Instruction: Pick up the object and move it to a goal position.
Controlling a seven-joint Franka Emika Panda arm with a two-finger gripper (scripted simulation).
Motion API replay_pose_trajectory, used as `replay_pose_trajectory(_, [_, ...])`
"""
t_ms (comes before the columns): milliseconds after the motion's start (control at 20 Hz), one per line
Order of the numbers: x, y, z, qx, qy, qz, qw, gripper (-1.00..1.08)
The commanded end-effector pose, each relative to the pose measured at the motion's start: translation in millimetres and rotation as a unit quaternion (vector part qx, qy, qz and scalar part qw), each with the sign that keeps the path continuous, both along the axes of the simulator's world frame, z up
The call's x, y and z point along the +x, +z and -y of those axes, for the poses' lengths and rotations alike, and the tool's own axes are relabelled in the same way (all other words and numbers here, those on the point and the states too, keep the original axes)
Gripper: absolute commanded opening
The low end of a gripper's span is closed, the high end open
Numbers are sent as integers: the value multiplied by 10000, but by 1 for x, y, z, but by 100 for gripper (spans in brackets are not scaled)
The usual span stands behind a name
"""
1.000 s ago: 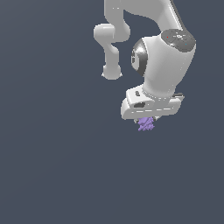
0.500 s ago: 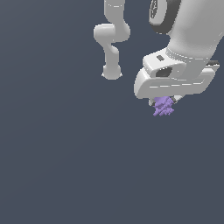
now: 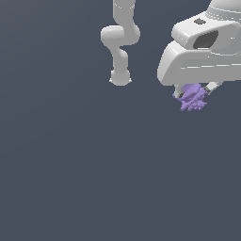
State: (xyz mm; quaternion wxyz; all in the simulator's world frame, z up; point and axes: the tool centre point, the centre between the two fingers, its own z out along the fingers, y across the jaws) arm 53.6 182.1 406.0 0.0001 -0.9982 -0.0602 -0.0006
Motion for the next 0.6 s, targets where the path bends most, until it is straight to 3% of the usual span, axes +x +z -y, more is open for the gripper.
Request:
replay_pose_trajectory(0, [1, 9, -3, -2, -2, -5, 10000, -100])
replay_pose_trajectory(550, [3, 23, -7, -2, -2, -5, 10000, -100])
